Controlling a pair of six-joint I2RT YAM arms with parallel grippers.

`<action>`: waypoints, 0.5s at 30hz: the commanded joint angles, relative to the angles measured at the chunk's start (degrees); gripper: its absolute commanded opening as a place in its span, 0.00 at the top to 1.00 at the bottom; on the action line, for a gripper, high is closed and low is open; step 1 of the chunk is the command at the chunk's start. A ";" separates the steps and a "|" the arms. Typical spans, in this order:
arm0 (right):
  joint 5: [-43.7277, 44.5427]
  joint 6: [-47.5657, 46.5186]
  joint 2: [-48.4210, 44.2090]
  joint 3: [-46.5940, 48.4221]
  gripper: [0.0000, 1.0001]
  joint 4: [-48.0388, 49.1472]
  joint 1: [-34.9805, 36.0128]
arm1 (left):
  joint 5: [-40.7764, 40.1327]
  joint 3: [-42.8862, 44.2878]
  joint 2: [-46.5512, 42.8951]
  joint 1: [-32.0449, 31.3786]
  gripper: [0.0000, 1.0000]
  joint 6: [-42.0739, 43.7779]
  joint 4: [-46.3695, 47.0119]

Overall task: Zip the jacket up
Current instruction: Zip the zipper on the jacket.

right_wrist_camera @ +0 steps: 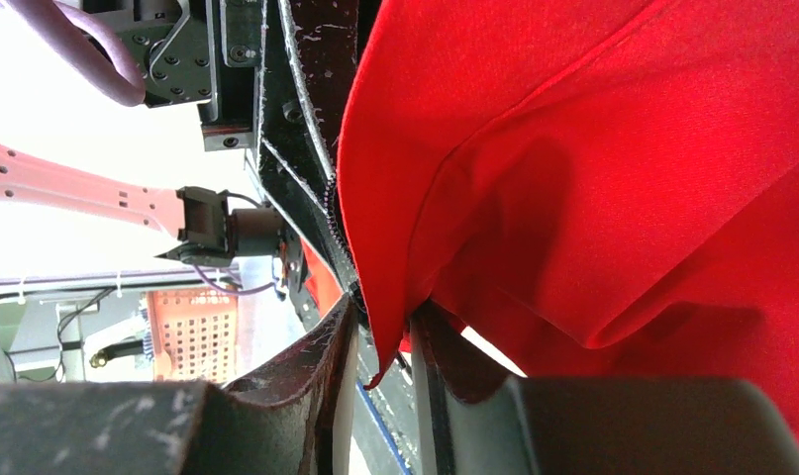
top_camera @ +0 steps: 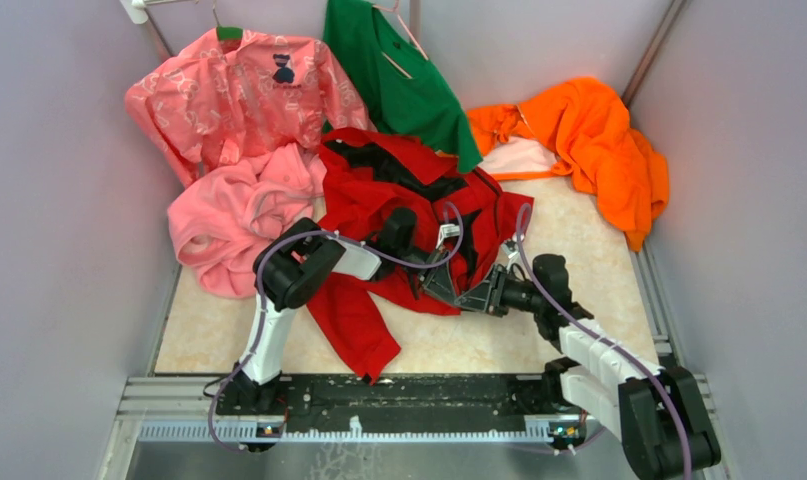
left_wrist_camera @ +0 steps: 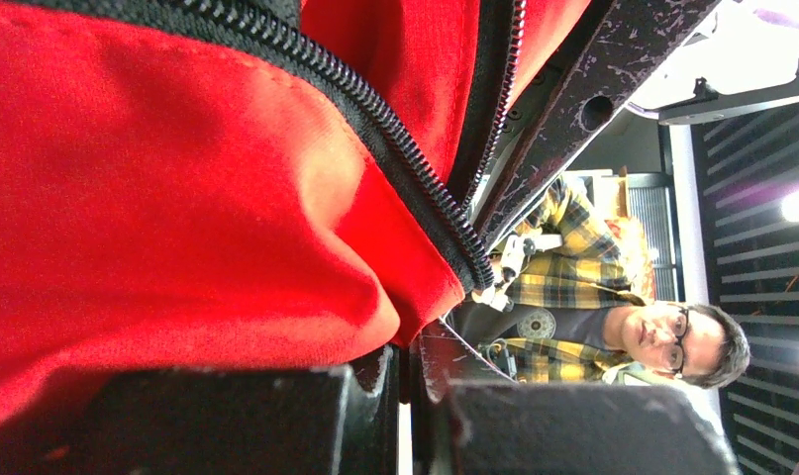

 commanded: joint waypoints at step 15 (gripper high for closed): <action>-1.69 0.33 -1.44 3.36 0.74 -8.00 -1.38 | 1.41 1.28 0.84 -0.31 1.00 3.30 -1.37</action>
